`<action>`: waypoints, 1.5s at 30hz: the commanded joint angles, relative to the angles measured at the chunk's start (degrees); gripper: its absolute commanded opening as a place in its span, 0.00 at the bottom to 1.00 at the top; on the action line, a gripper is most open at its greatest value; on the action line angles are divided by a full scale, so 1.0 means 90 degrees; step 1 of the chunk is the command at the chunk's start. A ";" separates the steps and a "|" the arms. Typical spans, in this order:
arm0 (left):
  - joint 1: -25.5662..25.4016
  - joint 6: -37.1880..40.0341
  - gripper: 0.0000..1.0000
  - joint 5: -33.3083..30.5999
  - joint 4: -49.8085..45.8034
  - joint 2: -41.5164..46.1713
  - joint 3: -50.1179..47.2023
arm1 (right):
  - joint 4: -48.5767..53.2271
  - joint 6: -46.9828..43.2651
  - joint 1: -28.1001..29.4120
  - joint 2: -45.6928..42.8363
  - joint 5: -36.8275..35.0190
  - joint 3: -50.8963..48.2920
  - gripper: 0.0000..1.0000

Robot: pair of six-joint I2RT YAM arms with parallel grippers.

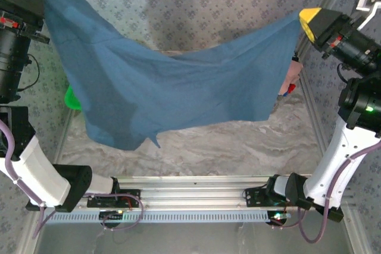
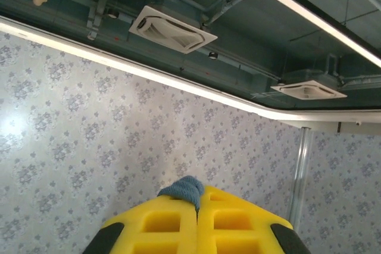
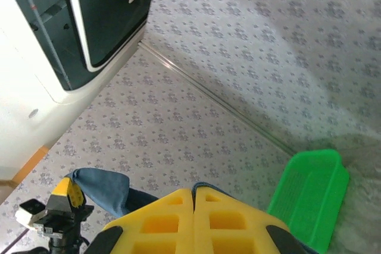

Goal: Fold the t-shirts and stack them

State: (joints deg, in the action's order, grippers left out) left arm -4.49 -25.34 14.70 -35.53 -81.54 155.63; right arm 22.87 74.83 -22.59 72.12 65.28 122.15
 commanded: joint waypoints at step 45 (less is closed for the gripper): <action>-0.0419 0.0182 0.00 -0.1225 0.2276 -0.2002 -0.7444 | 0.1524 -0.5982 0.0757 0.3981 -0.5156 -0.3158 0.00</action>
State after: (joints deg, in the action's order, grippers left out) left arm -8.05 -22.57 5.69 -15.64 -99.37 85.71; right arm 38.81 22.65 -15.53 107.53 22.92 92.25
